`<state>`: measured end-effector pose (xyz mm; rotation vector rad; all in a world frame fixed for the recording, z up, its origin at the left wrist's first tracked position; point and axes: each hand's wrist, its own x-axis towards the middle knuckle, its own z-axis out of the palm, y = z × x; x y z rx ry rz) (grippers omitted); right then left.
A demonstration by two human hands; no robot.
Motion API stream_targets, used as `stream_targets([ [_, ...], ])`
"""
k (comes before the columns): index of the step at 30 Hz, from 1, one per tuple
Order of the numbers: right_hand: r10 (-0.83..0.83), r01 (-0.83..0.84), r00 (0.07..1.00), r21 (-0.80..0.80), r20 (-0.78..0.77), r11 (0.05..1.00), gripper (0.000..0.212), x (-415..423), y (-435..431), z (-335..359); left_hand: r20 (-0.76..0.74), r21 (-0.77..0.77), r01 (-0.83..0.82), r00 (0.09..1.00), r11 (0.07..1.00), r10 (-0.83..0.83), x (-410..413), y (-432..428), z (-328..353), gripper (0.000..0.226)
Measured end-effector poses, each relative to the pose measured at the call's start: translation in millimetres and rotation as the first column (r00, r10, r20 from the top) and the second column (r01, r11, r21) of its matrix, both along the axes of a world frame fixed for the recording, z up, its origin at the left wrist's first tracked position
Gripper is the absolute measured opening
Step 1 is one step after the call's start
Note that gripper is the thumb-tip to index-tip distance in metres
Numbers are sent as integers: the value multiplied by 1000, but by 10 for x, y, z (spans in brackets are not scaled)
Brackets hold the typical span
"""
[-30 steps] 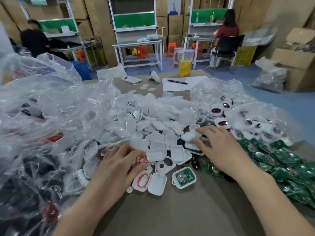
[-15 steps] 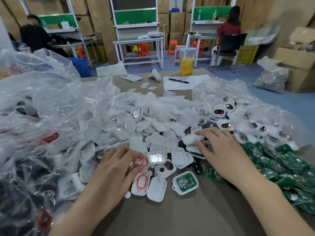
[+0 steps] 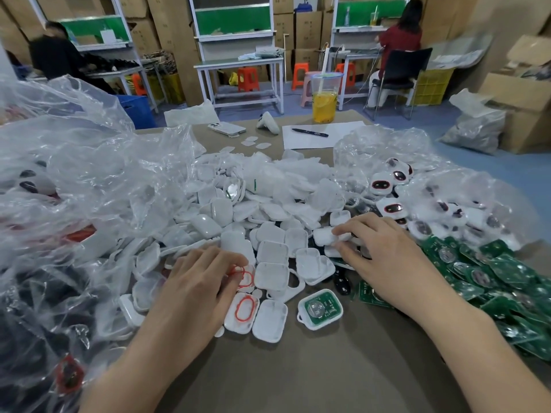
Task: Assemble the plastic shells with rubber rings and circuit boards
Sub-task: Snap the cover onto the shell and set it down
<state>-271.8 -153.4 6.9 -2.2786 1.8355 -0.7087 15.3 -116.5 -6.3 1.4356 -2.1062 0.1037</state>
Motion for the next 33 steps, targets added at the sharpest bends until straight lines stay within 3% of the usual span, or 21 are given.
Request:
stream_targets([
  [7, -28, 28, 1000, -7, 8, 1000, 29, 27, -1, 11, 3, -4, -47, 999, 999, 47, -7, 9, 0, 18],
  [10, -22, 22, 1000, -34, 2, 999, 26, 41, -2, -7, 17, -20, -44, 999, 999, 44, -22, 31, 42, 33],
  [13, -22, 20, 1000, -68, -22, 997, 25, 46, 5, -13, 131, -20, 12, 991, 1000, -9, -105, 48, 129, 37],
  [16, -24, 23, 1000, -98, -11, 995, 27, 52, 19, 3, 282, 80, 72, 955, 994, -92, -204, 16, 197, 44],
  [20, 38, -7, 989, -210, 146, 978, 24, 118, 60, 50, 317, 116, 86, 941, 989, -119, -251, -36, 251, 50],
  [22, 121, -62, 945, -199, 304, 978, 23, 172, 108, 96, 200, 104, 117, 970, 988, -136, -284, -23, 288, 47],
  [24, 211, -177, 855, -115, 473, 977, 24, 238, 159, 139, -140, 162, 172, 979, 972, -150, -354, -5, 340, 38],
  [27, 243, -316, 703, -13, 668, 949, 22, 331, 209, 166, -570, 254, 319, 812, 913, -125, -536, -32, 396, 26],
  [30, 172, -331, 589, 42, 789, 943, 23, 370, 213, 172, -731, 266, 387, 678, 883, -76, -589, -49, 371, 41],
  [33, 148, -373, 521, 69, 841, 925, 18, 354, 210, 189, -766, 260, 418, 638, 870, -78, -561, -30, 329, 37],
])
